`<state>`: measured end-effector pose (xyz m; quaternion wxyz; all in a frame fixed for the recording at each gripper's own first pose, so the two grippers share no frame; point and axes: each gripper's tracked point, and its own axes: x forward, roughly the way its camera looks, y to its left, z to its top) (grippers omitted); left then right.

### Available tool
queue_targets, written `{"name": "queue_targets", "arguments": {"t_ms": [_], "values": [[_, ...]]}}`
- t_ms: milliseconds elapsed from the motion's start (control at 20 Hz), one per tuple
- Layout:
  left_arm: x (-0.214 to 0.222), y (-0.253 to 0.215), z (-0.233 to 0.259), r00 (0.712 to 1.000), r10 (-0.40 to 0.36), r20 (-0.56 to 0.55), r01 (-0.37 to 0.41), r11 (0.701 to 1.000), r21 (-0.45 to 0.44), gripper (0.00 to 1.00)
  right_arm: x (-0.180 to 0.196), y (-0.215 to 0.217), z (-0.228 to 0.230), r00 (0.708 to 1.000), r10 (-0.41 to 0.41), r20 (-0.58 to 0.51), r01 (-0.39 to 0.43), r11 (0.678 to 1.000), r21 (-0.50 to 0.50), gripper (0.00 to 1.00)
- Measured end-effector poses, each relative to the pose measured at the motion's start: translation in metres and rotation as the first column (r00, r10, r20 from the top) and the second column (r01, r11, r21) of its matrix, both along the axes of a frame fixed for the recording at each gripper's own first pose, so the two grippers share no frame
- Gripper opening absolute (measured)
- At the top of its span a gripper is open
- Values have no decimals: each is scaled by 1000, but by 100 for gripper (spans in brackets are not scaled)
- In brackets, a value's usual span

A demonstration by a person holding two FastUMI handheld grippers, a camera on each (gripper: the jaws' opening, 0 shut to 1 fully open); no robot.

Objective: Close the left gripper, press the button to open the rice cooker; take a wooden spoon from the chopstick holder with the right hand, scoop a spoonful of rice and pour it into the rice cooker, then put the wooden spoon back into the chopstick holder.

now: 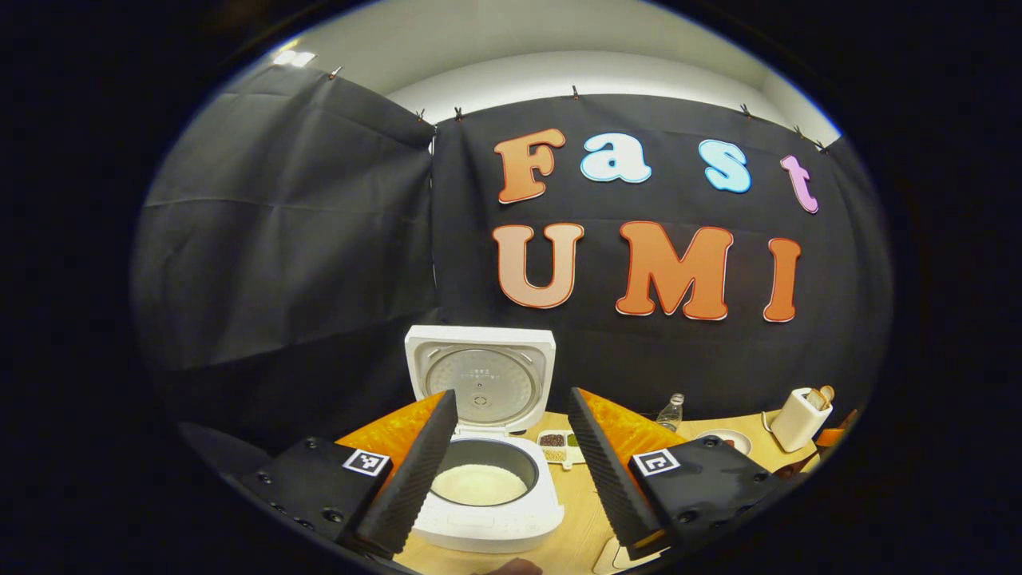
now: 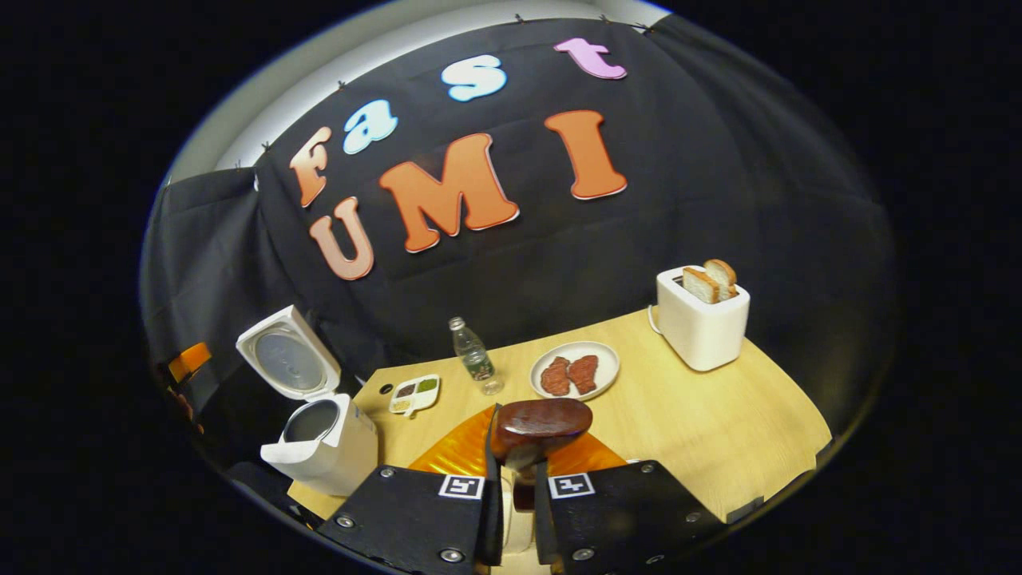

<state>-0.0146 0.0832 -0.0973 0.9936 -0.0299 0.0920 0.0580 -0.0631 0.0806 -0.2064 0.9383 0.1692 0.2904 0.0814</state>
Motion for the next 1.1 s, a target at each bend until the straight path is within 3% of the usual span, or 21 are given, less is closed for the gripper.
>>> {"name": "queue_targets", "arguments": {"t_ms": [200, 400, 700, 950, 1100], "values": [[-7, 12, -17, 999, -31, -34, 31, 1000, 2, 94, -16, 61, -24, 992, 126, -20, -128, 987, -96, 15], [-20, 35, -34, 997, -22, -75, 22, 1000, 3, 95, -22, 95, -63, 977, 205, -59, -213, 950, -230, 15], [-33, 71, -53, 992, 34, -121, -30, 999, 35, 95, -32, 118, -99, 959, 273, -76, -278, 853, -443, 15], [-28, 69, -58, 992, 13, -122, -9, 999, 33, 96, -47, 135, -128, 932, 347, -102, -343, 759, -553, 15], [-24, 69, -62, 992, 2, -126, 7, 998, 68, 95, -51, 138, -136, 942, 317, -108, -324, 781, -534, 16]]}}
